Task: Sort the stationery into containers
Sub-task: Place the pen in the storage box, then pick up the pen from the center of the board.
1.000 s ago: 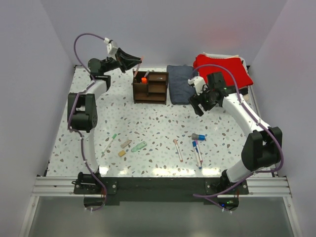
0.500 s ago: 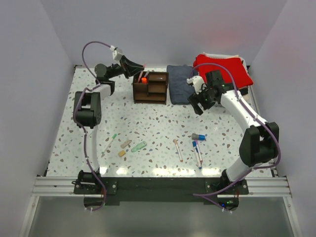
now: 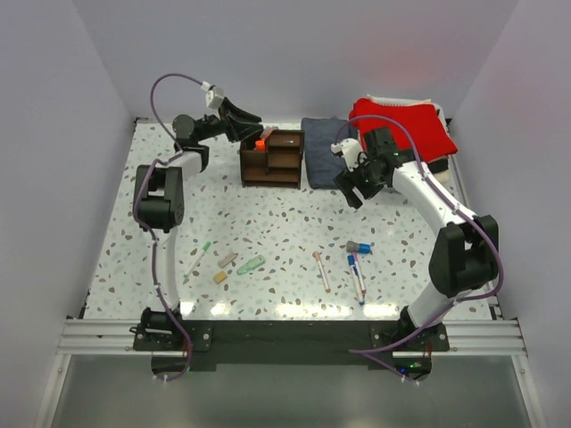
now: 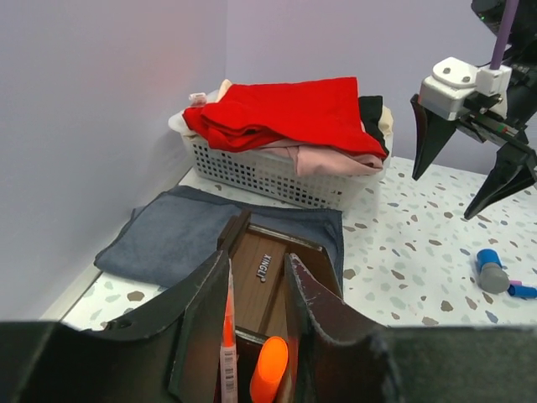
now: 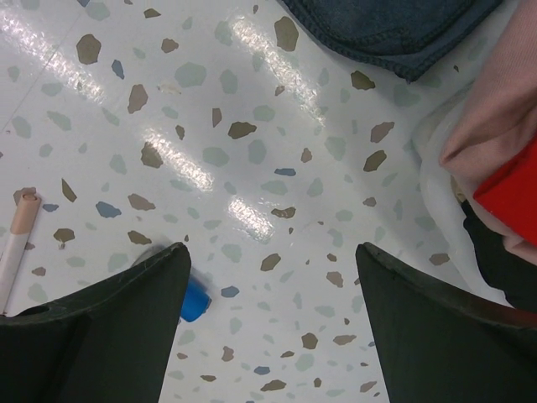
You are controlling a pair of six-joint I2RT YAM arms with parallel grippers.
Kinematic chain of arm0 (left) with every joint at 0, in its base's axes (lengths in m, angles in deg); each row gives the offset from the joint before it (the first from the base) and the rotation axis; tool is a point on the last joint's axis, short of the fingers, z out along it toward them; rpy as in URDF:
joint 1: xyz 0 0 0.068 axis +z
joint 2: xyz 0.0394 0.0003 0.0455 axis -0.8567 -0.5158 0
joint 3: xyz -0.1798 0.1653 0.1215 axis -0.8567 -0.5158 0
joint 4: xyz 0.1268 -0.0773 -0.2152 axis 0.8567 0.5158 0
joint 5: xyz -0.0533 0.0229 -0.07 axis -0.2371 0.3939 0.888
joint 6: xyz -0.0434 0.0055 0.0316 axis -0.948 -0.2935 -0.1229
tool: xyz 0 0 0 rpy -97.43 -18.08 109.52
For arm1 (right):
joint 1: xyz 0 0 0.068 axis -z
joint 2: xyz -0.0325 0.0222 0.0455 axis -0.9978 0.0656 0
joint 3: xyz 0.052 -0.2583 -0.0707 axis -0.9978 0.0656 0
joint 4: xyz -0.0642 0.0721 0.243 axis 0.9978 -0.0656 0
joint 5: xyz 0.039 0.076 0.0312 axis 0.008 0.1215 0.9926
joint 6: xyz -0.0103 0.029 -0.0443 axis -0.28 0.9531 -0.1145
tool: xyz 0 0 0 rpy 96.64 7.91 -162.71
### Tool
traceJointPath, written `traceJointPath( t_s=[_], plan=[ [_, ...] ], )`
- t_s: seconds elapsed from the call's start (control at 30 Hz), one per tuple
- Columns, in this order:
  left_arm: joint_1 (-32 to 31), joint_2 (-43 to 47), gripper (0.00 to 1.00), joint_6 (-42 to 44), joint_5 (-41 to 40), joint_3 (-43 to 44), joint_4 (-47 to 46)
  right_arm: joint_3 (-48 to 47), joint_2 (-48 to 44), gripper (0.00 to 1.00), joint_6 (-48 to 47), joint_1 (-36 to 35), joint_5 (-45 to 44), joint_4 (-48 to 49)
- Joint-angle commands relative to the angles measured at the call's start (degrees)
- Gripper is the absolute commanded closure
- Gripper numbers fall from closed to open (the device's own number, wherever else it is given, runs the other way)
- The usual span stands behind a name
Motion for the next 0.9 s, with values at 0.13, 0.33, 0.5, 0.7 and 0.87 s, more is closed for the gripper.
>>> traceJointPath(
  t_s=[0.13, 0.33, 0.5, 0.7, 0.87],
  plan=[
    [8.8, 28.1, 0.57, -0.6, 13.9, -16.0, 2.0, -1.6, -0.5, 0.16, 0.1, -0.2, 2.1, 2.6],
    [21.2, 49.7, 0.57, -4.6, 22.8, -47.8, 3.5, -0.9, -1.2, 0.16, 0.4, -0.2, 3.7, 4.3],
    [25.0, 59.2, 0.56, -8.8, 26.8, -61.9, -3.6, 0.4, -1.4, 0.15, 0.8, -0.3, 5.0, 5.4],
    [16.9, 59.7, 0.53, -4.6, 13.5, -41.1, 12.0, 1.2, -1.4, 0.15, 2.4, -0.3, 6.4, 5.3],
    [13.0, 57.9, 0.45, 32.2, -13.3, -17.2, 60.3, 1.4, -2.3, 0.15, 3.6, -0.2, 5.9, 5.8]
  ],
)
